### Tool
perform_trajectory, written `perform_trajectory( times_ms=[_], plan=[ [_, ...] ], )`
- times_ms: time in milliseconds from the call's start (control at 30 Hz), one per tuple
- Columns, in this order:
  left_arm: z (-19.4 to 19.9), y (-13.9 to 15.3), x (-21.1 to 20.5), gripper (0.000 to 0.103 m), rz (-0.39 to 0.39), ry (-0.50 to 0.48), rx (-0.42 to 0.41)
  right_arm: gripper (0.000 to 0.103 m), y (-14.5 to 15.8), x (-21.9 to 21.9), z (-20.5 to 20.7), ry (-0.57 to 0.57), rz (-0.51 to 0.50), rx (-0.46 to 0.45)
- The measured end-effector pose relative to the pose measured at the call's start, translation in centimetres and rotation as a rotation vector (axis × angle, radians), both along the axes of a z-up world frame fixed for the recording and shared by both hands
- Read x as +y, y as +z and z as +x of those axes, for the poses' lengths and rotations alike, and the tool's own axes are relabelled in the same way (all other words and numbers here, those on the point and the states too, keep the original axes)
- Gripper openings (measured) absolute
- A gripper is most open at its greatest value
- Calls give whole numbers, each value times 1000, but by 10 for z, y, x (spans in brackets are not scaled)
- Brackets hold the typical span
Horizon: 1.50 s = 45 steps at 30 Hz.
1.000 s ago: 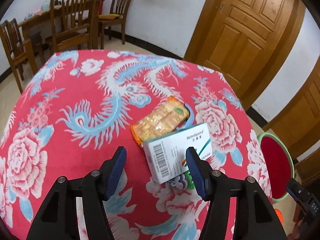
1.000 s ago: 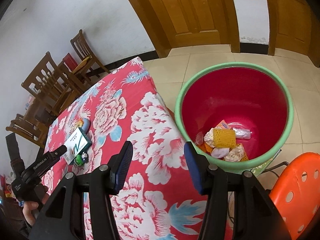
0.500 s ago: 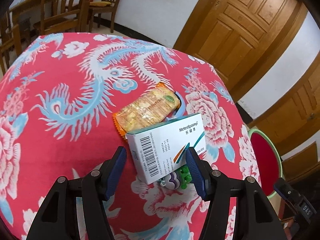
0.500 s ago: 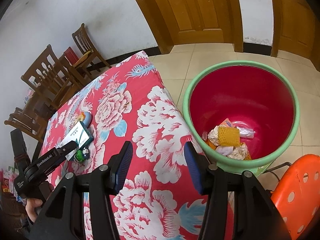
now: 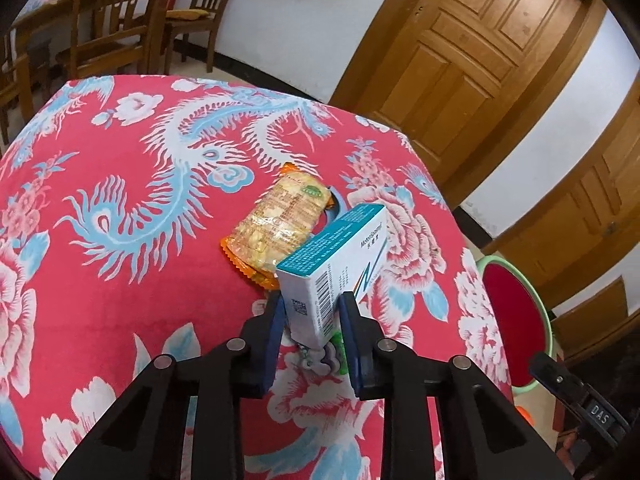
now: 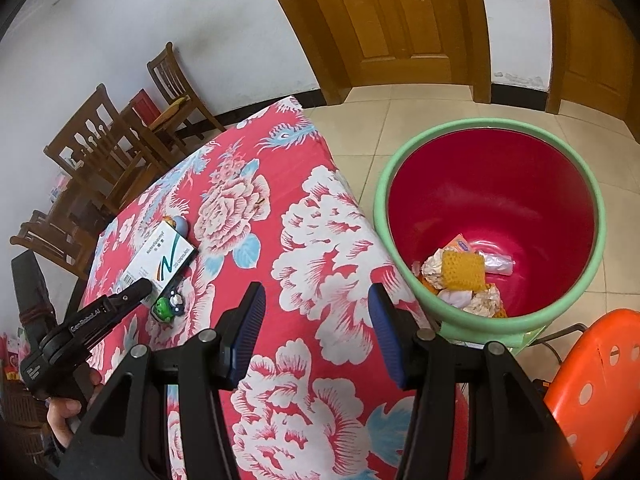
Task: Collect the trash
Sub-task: 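Grasp the white medicine box with the left tool and lift it, then grasp the green toy figure with the right tool while the left tool holds the medicine box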
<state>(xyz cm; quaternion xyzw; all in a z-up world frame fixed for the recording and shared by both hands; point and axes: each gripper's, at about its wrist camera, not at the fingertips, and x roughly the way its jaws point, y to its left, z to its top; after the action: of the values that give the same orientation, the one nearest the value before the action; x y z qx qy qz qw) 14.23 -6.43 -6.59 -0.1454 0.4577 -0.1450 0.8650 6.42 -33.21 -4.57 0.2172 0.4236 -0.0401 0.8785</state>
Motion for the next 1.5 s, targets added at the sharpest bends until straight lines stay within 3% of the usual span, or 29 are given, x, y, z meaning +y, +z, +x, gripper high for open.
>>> perform_trajectory(
  times_ms=[433,733,1133,1500],
  plan=[
    [-22,29,21,23,9,36,-91,55,5,28,6,67,-2,-12],
    [-35,48,54,23,28,123,-157,55,9,81,23,190,-26,-18],
    [-45,42,101,23,37,238,-164,58,-12,141,54,323,-57,32],
    [-47,34,122,20,11,274,-152,63,-33,174,76,392,-149,84]
  ],
)
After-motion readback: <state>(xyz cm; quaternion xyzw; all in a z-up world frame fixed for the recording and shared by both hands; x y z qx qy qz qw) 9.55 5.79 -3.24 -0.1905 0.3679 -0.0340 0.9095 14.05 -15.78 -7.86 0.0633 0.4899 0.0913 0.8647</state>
